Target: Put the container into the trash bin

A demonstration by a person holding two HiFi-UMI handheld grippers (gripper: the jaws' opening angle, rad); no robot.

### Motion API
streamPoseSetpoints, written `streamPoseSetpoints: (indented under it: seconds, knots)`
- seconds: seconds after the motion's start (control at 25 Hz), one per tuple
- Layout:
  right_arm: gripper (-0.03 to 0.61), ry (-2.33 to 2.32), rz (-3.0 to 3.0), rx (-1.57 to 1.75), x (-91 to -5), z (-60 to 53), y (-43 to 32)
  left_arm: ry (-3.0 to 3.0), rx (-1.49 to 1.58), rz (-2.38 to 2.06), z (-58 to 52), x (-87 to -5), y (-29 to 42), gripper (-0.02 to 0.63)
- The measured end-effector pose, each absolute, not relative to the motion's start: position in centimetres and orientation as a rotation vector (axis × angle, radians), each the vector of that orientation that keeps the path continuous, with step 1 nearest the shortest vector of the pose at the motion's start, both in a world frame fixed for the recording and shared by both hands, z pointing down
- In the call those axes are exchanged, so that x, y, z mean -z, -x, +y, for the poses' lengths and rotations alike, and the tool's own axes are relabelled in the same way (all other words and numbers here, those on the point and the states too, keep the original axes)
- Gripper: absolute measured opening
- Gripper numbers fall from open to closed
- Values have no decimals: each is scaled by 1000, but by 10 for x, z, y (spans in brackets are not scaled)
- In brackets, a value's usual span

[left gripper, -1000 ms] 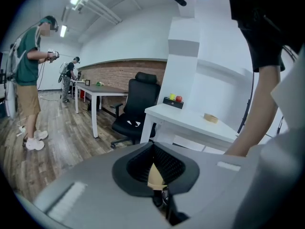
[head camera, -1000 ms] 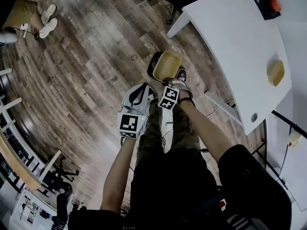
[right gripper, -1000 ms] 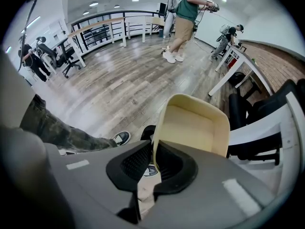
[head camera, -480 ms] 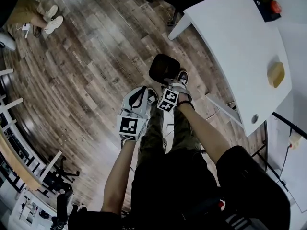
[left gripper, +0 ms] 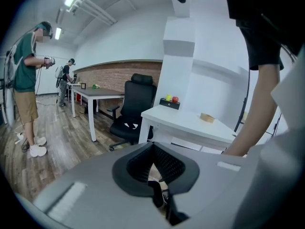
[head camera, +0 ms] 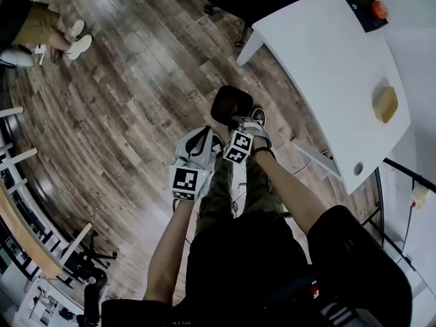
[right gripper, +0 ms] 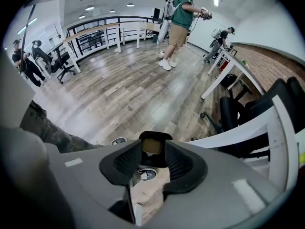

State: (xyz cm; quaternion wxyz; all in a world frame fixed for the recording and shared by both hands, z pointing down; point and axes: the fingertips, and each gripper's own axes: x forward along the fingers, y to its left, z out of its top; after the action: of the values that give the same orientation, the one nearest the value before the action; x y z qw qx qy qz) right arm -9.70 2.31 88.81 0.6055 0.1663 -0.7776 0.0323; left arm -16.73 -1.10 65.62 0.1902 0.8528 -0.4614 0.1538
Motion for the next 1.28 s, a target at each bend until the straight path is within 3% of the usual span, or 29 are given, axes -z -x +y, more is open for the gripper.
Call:
streamPoseSetpoints:
  seconds: [0.6, 1.28]
  knots:
    - [161, -438, -1911, 38, -781, 18, 85, -2456, -423, -1265, -26, -611, 135, -3]
    - [149, -779, -1950, 9, -653, -44, -9, -2657, -365, -1051, -78, -542, 18, -2]
